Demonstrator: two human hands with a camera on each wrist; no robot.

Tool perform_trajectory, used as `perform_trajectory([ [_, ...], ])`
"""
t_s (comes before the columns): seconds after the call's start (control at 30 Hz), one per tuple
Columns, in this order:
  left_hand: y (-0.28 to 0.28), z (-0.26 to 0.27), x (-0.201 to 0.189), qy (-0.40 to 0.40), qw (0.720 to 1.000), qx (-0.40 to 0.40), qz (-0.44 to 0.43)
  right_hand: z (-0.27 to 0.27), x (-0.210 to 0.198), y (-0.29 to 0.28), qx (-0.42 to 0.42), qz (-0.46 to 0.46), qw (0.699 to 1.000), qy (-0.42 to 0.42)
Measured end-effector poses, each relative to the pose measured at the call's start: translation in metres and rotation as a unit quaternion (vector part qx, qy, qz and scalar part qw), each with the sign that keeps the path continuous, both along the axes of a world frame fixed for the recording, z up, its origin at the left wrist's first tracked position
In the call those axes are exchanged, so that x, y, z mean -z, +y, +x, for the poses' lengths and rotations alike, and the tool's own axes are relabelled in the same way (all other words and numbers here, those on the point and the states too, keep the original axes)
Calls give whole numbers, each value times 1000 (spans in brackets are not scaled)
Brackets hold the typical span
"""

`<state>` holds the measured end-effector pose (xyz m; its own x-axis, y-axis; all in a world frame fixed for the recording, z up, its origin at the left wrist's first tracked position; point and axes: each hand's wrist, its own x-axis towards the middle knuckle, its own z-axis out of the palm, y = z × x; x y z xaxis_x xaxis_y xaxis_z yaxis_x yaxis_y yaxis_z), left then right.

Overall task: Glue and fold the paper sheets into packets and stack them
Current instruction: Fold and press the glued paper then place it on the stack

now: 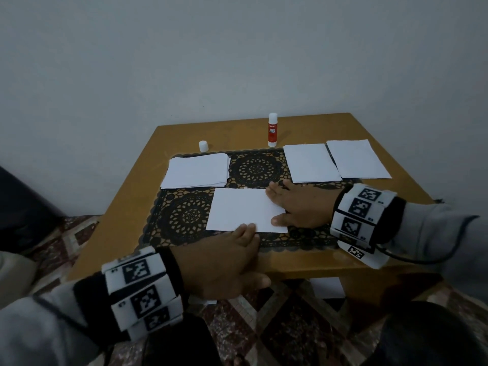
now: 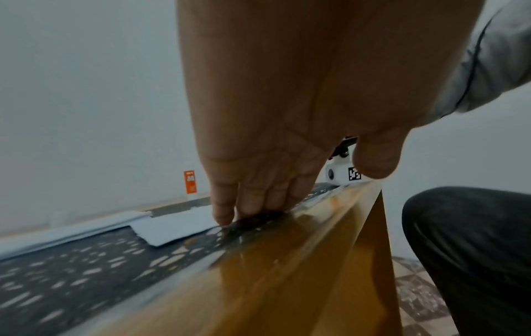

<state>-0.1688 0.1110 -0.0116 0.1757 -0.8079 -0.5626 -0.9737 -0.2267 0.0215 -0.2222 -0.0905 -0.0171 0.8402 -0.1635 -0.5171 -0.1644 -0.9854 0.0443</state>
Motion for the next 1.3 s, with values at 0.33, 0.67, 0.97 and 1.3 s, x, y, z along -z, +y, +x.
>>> perform_trajectory([
  [0.33,-3,4,0,10,1000,-11,-24,0,3,-3,-4,6,1000,-7],
  [0.67,-3,55,2,-61,986,-130,-80,0,1,0,-4,0,1000,-7],
  [0.97,-38,78,2,-45,978,-122,-162,1,0,10,8,-6,1000,10],
  [1.3,-61,90,0,-60,980,-137,-133,13,-1,27,65,-25,997,31],
])
